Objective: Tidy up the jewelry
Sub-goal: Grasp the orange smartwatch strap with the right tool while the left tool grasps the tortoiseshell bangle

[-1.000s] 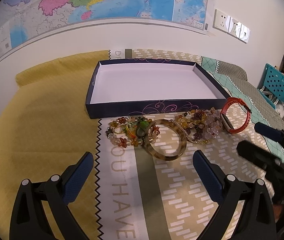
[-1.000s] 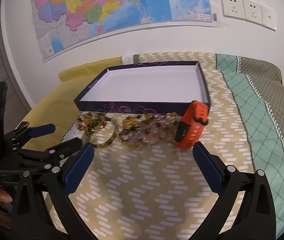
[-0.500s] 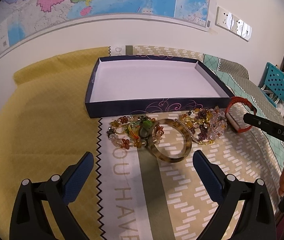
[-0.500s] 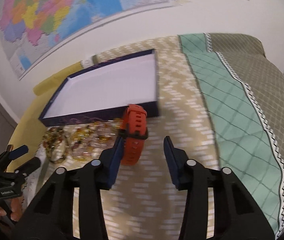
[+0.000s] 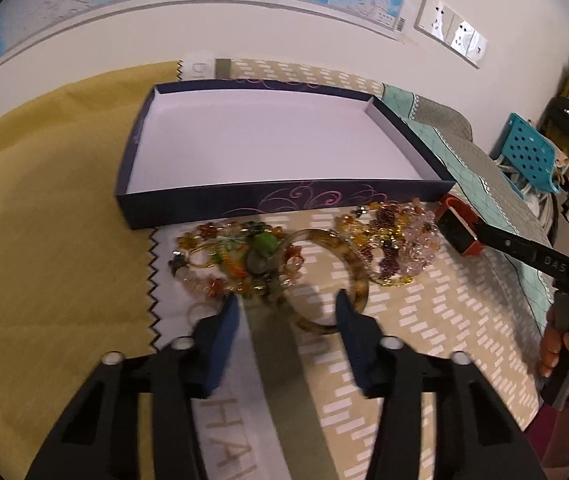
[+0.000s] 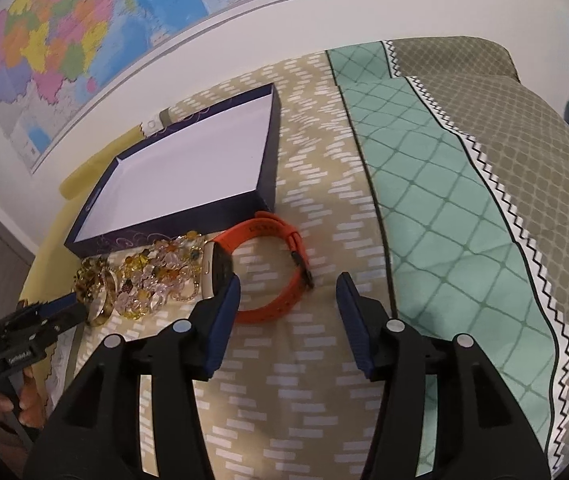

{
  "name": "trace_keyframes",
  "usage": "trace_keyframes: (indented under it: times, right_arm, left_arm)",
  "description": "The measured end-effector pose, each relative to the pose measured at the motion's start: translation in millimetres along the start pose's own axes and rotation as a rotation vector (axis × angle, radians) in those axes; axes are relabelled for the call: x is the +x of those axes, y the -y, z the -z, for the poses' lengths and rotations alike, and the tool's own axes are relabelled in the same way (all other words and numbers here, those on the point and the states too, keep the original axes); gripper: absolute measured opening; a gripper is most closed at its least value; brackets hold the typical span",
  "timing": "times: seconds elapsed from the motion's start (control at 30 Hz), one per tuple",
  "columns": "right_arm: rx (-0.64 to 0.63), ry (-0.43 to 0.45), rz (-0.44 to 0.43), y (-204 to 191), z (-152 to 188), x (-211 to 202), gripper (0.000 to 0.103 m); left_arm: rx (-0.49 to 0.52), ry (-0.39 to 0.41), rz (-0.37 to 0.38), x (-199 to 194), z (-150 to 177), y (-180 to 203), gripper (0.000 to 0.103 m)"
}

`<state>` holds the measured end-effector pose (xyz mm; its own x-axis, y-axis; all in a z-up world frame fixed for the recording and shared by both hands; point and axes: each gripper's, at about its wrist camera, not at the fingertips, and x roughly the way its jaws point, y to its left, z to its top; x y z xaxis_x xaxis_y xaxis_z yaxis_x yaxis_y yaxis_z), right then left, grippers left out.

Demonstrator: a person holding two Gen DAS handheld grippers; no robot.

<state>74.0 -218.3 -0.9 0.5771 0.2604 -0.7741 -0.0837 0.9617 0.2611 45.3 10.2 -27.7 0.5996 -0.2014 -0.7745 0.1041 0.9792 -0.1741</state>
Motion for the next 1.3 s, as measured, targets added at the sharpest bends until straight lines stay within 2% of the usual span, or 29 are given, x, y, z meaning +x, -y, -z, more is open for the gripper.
trace_keyframes:
  times: [0.03,0.07,0.1,0.2,0.37,0.43,0.5,0.57,0.63,0.67,0.77,0.87,1.03,1.1,1.13,1.2,1.3]
  right_arm:
    - [-0.005,-0.003,-0.007,0.2,-1.6,1.4,0.050]
    - [-0.008,-0.003,-0.010,0.7,-2.8,2.4,0.045]
    - [-0.010,-0.009,-0.012,1.9,-4.2,4.4,0.038]
    - [-0.039,-0.022,-0.031,3.4,-7.2,6.9,0.022]
    - [-0.142,-0.026,-0.066,-6.1,-6.8,2.6,0.014]
    - [-0.182,-0.030,-0.077,-10.5,-4.9,0.6,0.013]
    - [-0.166,-0.046,-0.068,-7.8,-4.4,3.3,0.014]
    - [-0.144,-0.057,-0.061,-4.7,-2.4,4.3,0.021]
    - [-0.149,-0.052,-0.045,-6.1,-0.4,1.7,0.025]
    - [-0.149,-0.050,-0.043,-6.8,1.1,0.1,0.030]
    - [-0.127,-0.056,-0.050,-6.6,8.1,-5.3,0.031]
    - [-0.106,-0.060,-0.061,-6.0,14.4,-9.1,0.031]
    - [-0.103,-0.064,-0.063,-11.0,15.2,-8.0,0.031]
    - [-0.107,-0.063,-0.052,-13.0,14.7,-7.3,0.030]
    - [-0.109,-0.062,-0.045,-13.6,14.6,-6.9,0.029]
    - [-0.107,-0.059,-0.026,-12.7,14.3,-6.0,0.017]
    - [-0.092,-0.055,-0.037,-9.8,13.2,-5.2,0.011]
  left_arm:
    - [0.006,-0.006,0.004,1.2,-0.4,0.7,0.032]
    - [0.010,-0.010,0.004,2.1,-0.8,1.0,0.021]
    - [0.014,-0.011,0.002,2.6,-0.9,1.4,0.017]
    - [0.027,-0.017,0.005,1.3,1.8,0.3,0.009]
    - [0.058,-0.036,0.075,-5.8,12.9,1.8,0.006]
    - [0.084,-0.044,0.098,-8.1,18.9,4.7,0.006]
    - [0.098,-0.047,0.108,-11.0,23.2,5.6,0.006]
    - [0.099,-0.046,0.109,-11.7,24.5,5.3,0.006]
    - [0.104,-0.039,0.091,-12.5,24.6,5.2,0.012]
    - [0.107,-0.040,0.090,-12.6,24.3,4.9,0.017]
    - [0.129,-0.039,0.092,-13.6,24.7,6.9,0.025]
    - [0.156,-0.035,0.083,-12.4,25.5,11.1,0.027]
    - [0.183,-0.035,0.061,-10.0,23.8,14.6,0.026]
    - [0.203,-0.032,0.042,-9.8,24.8,17.6,0.022]
    - [0.210,-0.030,0.033,-9.9,25.5,19.1,0.020]
    - [0.218,-0.030,0.027,-10.0,25.9,20.4,0.009]
    - [0.210,-0.029,0.025,-10.4,26.1,18.8,0.005]
